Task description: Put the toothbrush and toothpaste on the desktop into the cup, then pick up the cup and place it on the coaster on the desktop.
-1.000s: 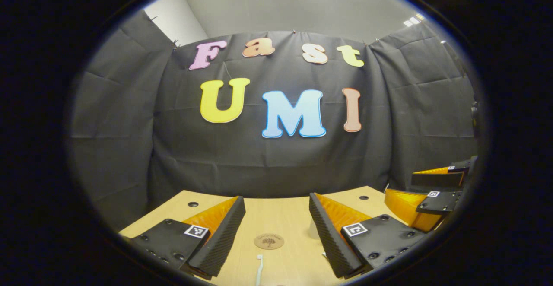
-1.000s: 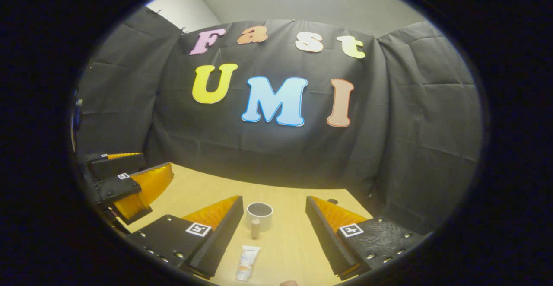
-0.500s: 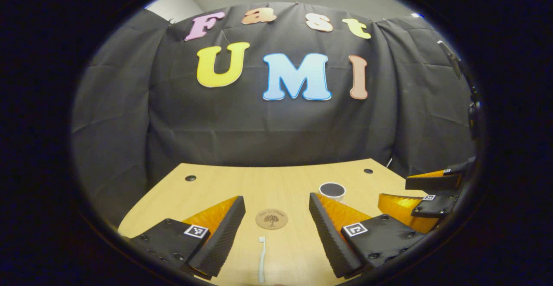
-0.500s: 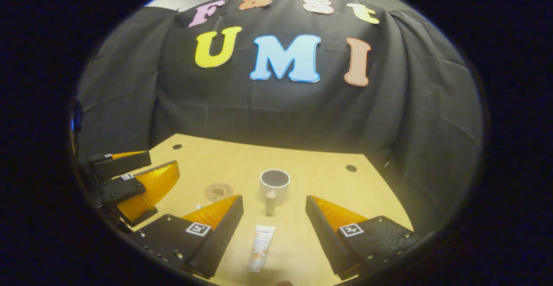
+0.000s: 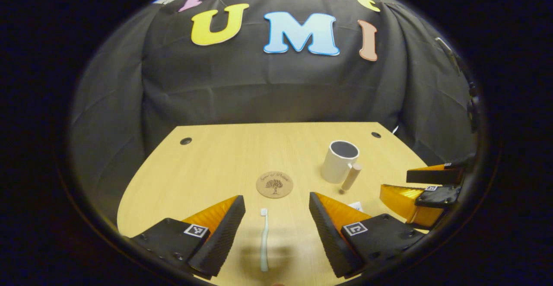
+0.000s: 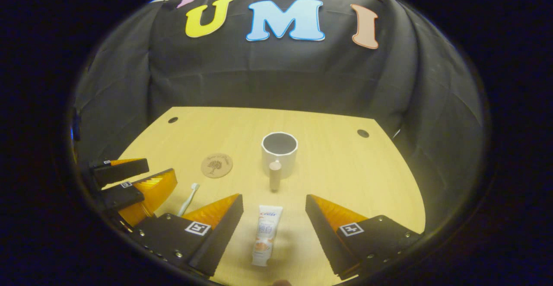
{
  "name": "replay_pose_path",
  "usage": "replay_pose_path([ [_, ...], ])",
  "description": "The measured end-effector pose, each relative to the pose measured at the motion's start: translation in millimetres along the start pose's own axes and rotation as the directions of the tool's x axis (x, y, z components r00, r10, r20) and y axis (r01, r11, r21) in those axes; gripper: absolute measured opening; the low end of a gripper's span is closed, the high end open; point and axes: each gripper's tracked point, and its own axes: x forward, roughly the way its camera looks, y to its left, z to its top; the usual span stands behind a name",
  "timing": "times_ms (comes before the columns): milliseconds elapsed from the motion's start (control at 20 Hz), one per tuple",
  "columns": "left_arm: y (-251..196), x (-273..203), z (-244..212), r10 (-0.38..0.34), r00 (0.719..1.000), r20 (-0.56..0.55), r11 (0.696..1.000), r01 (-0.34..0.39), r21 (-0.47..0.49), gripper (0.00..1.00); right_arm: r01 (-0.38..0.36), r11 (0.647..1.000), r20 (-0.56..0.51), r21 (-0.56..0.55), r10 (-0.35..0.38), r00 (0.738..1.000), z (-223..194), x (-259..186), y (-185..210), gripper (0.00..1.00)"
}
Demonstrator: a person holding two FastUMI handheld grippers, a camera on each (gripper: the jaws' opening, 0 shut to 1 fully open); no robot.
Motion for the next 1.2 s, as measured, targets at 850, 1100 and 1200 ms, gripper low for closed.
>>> replay_pose_path([
  [850,10.1,46.4,-124.5,-0.035,0.849,-0.527,0.996,-0.012,-0.087,0.99,-0.034,0.998,-0.354,0.050,0.049,0.934,-70.2,53.2,5.3,0.94],
  [1100,1.4,46.6,-150.2,-0.077,0.771,-0.632,0.993,0.003,-0.118,0.98,-0.054,0.995,-0.423,0.090,0.087,0.902,-88.0,60.5,15.4,0.94],
  [1200,0.8,48.7,-154.2,-0.078,0.754,-0.652,0.994,0.006,-0.112,0.98,-0.055,0.992,-0.439,0.112,0.098,0.893,-92.0,62.5,18.3,0.94],
])
